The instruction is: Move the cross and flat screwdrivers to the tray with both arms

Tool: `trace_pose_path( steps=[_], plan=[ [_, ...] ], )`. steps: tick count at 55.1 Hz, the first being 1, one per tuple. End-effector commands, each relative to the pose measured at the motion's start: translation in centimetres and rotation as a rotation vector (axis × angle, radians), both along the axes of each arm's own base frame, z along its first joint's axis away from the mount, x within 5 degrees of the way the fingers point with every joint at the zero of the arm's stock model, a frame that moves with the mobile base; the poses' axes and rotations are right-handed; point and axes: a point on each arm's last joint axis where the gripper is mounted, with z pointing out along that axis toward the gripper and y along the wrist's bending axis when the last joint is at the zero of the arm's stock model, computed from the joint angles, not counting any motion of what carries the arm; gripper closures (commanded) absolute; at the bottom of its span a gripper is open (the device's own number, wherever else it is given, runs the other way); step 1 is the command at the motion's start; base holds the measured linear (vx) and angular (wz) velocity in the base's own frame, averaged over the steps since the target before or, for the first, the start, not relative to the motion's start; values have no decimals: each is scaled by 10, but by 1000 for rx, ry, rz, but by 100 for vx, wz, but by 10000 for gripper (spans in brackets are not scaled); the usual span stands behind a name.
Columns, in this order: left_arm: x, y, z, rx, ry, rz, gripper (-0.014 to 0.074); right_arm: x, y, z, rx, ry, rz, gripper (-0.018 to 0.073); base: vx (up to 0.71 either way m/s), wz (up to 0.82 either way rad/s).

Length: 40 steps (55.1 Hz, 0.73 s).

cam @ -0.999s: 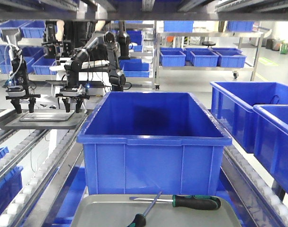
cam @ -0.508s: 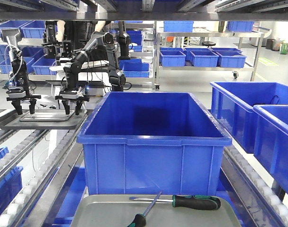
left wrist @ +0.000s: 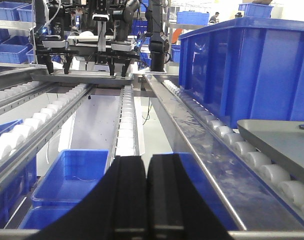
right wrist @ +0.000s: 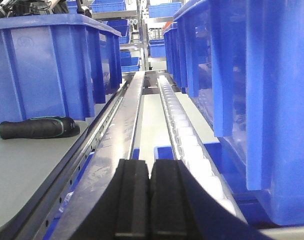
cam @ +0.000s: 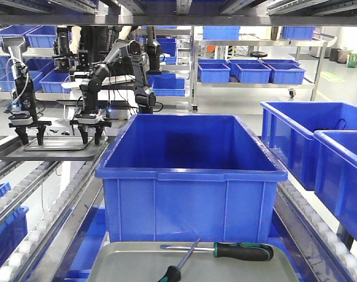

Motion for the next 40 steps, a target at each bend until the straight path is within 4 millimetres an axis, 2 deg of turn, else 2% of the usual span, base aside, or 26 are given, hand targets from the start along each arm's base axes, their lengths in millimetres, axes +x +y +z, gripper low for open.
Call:
trace_pose_path(
  steps=[1, 40],
  plan=[
    [-1, 1, 15, -11, -103, 6, 602, 1, 0, 5, -11, -74, 5, 570, 0, 0],
    [-1, 1, 15, -11, -103, 6, 602, 1, 0, 4, -11, -63, 4, 570, 0, 0]
  ],
)
